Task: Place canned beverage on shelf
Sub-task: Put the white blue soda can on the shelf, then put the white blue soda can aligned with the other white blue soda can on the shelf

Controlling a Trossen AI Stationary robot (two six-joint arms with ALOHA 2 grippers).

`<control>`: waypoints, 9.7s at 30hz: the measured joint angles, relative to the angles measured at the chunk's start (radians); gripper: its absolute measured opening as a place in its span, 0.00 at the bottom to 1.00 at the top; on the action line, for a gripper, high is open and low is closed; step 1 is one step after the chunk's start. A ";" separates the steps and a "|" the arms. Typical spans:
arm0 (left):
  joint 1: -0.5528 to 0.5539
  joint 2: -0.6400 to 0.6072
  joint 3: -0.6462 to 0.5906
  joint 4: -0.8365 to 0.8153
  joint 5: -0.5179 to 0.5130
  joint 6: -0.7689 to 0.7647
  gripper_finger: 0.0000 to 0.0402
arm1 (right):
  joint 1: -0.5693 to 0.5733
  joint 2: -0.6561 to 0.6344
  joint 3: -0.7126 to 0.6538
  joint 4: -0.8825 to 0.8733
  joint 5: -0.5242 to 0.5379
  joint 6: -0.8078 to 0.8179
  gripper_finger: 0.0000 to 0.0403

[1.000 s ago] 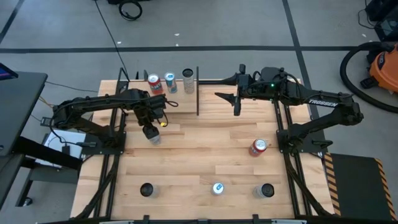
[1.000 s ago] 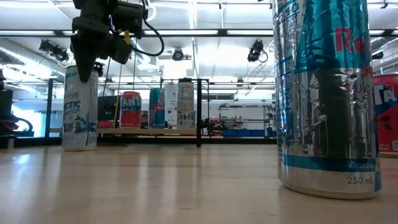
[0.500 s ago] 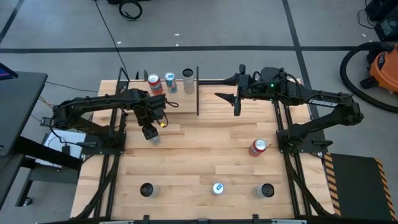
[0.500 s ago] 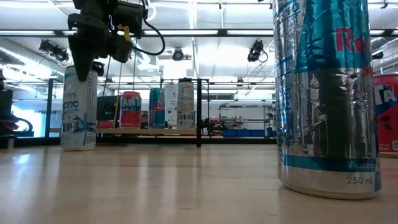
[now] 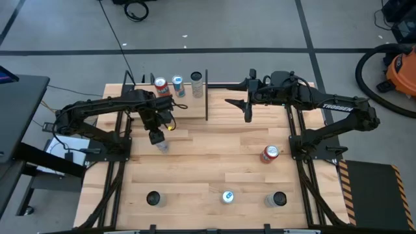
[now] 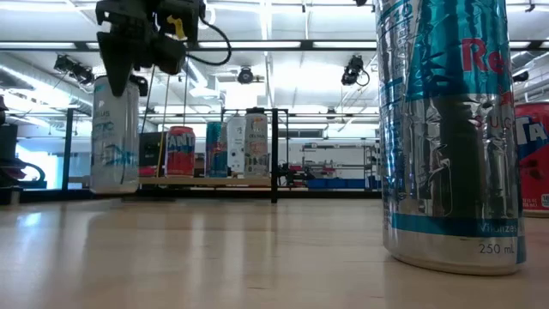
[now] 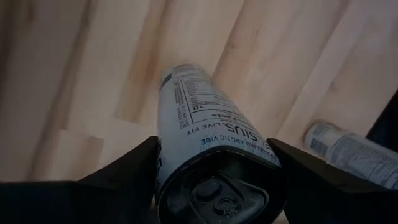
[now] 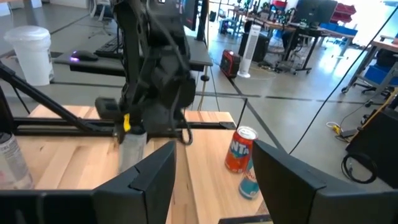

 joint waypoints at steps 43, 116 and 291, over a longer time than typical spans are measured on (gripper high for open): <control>0.800 0.313 0.488 -0.179 -0.229 0.158 0.68 | 0.000 0.052 -0.004 -0.136 -0.003 0.011 0.54; 0.907 0.455 0.527 -0.203 -0.165 0.268 0.68 | 0.003 0.088 -0.004 -0.203 -0.004 0.115 0.54; -0.087 -0.094 -0.283 1.330 -0.027 0.215 0.79 | 0.072 -0.042 -0.028 0.148 -0.503 0.378 0.78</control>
